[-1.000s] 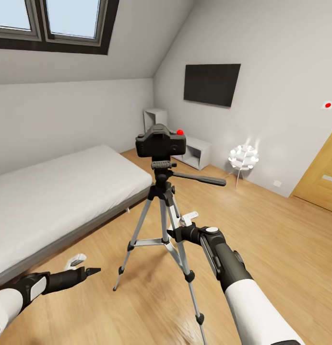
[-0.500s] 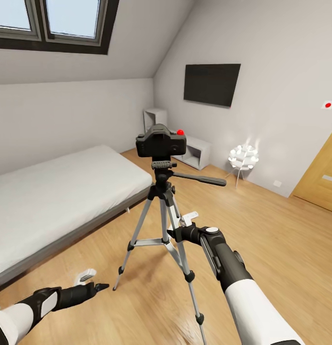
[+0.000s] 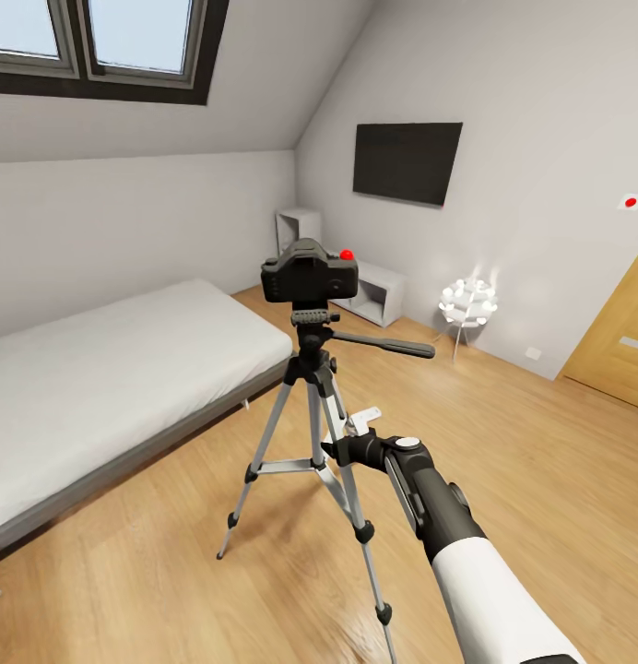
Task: Attach the digital camera to the camera tripod in the bedroom.
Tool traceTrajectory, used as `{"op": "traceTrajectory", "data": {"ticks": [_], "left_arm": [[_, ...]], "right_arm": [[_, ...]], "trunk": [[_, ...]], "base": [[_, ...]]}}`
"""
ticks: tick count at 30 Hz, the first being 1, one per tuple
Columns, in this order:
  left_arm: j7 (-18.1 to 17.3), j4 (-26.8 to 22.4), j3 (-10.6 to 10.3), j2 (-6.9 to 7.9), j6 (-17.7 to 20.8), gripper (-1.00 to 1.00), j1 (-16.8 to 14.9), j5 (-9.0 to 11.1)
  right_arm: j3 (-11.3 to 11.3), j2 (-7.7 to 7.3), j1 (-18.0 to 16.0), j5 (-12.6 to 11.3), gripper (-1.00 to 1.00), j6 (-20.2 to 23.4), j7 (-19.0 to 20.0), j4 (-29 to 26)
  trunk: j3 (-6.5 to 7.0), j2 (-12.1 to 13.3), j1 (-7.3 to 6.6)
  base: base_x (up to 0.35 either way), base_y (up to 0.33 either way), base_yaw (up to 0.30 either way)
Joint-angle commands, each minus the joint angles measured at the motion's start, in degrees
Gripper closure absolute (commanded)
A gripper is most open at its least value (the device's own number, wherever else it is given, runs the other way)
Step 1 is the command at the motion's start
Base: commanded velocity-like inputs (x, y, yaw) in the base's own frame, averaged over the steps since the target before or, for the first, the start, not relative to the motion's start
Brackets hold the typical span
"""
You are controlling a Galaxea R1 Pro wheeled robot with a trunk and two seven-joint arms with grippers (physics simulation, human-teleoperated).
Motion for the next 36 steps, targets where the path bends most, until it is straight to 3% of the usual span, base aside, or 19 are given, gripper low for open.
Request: {"op": "traceTrajectory", "data": {"ticks": [1, 12, 25, 26, 36], "left_arm": [[0.2, 0.0, -0.5, -0.06, 0.2, -1.0, 0.0, 0.7], [3.9, 0.0, -0.4, 0.19, -0.2, -1.0, 0.0, 4.8], [4.5, 0.0, -0.4, 0.13, -0.4, -1.0, 0.0, 5.4], [4.5, 0.0, -0.4, 0.13, -0.4, -1.0, 0.0, 5.4], [4.4, 0.0, -0.4, 0.13, -0.4, -1.0, 0.0, 5.4]], "right_arm": [[0.0, 0.02, 0.0, 1.5, 1.0, 0.0, 0.4, 0.0], [-0.2, 0.02, 0.0, 1.5, 1.0, -0.1, 0.3, 0.0], [-0.2, 0.02, 0.0, 1.4, 1.0, 0.0, 0.3, 0.0], [-0.2, 0.02, 0.0, 1.4, -1.0, 0.1, 0.3, 0.0], [-0.4, 0.02, 0.0, 1.4, -1.0, -0.1, 0.2, 0.0]], "trunk": [[-0.12, -0.1, 0.03], [-0.12, -0.1, 0.03], [-0.12, -0.1, 0.03], [-0.12, -0.1, 0.03], [-0.12, -0.1, 0.03]], "base": [[0.0, 0.0, 0.0], [0.0, 0.0, 0.0], [0.0, 0.0, 0.0], [0.0, 0.0, 0.0], [0.0, 0.0, 0.0]]}}
